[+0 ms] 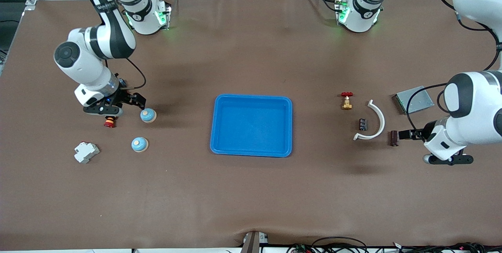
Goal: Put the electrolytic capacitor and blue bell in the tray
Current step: 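Reach the right gripper to a blue bell while the left gripper reaches a capacitor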
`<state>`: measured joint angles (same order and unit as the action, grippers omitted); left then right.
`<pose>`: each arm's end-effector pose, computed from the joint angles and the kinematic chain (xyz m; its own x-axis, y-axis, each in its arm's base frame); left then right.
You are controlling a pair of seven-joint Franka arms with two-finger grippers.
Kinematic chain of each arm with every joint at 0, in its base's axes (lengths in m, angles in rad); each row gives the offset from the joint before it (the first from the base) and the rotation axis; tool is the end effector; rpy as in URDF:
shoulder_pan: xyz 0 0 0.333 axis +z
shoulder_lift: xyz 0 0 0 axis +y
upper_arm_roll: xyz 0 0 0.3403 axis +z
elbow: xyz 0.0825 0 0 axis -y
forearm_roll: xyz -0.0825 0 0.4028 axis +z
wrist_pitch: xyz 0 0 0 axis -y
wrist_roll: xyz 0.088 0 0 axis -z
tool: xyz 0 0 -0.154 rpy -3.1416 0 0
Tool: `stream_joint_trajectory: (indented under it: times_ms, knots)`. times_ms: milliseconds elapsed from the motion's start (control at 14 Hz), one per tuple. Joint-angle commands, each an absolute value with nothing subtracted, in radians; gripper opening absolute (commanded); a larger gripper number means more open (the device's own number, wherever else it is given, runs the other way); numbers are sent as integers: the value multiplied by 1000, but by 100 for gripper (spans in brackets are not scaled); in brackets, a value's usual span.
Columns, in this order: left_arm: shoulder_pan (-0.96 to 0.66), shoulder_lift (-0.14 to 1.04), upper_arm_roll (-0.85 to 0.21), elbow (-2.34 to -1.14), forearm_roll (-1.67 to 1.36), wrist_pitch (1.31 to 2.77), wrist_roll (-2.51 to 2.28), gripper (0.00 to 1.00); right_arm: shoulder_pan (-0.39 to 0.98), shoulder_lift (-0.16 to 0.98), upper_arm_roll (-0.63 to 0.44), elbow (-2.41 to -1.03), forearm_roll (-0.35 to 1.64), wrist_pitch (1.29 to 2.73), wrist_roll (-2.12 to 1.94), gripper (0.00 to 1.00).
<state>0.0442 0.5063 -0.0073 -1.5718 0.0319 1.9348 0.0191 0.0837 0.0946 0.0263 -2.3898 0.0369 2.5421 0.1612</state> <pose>0.6938 0.0297 0.3021 0.9897 0.0065 -0.1434 0.0034 -0.9998 -0.0216 0.5192 0.0580 0.2468 0.9953 -0.0819 0.0525 -0.0802 -0.9962 -0.0339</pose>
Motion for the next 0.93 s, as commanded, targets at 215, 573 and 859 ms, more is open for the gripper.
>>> stream_joint_trajectory:
  times_ms: [215,573,859]
  knots:
    - [58,597,-9,-1560,52,2028,26,100,112,236,21,-2425,43,2733,186,100]
    - [61,647,-9,-1568,52,2054,26,100,126,296,21,-2424,43,2796,199,100]
    - [64,669,-9,-1585,52,2063,26,100,129,339,20,-2422,35,2836,198,100]
